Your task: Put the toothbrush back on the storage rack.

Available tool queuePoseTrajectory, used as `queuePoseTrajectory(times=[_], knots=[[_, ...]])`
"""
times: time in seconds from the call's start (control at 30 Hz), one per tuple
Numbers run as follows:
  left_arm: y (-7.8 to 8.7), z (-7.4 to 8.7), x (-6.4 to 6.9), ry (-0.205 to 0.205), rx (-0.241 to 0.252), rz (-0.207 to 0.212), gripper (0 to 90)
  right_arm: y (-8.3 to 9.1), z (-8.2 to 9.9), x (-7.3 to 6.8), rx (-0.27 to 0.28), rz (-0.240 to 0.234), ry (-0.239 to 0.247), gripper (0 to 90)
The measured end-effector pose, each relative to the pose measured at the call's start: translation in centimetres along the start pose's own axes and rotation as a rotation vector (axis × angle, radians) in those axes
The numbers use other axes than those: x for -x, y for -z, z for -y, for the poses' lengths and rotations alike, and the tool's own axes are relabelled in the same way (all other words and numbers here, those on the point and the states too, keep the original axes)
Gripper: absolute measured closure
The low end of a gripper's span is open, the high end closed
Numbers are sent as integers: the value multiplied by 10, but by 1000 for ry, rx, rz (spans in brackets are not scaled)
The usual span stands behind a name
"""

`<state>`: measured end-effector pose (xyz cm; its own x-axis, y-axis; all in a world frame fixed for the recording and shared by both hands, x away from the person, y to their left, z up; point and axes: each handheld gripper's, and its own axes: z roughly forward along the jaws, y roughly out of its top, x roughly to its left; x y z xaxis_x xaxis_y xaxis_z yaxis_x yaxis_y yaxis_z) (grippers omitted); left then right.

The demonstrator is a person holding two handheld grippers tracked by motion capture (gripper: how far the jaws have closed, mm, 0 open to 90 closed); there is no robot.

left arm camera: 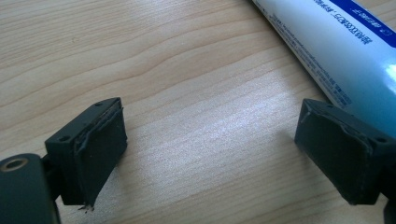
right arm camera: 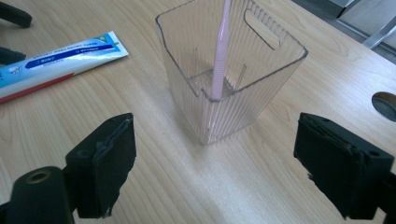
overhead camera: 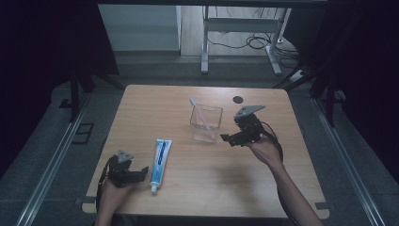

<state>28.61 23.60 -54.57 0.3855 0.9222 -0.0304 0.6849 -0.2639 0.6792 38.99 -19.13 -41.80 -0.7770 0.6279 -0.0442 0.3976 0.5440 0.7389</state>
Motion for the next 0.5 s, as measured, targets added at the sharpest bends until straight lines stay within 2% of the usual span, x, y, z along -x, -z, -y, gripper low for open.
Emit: queuePoseTrajectory(times=[0.13,0.33,0.5], knots=[[0,0,0,1,0,1,90,3,9,-2,-6,11,8,97],[0,0,0,-1,-1,0,91,6,24,-7,-10,60,36,29],[0,0,0,-3,-1,0,94,9,36,-9,9,53,16,0]])
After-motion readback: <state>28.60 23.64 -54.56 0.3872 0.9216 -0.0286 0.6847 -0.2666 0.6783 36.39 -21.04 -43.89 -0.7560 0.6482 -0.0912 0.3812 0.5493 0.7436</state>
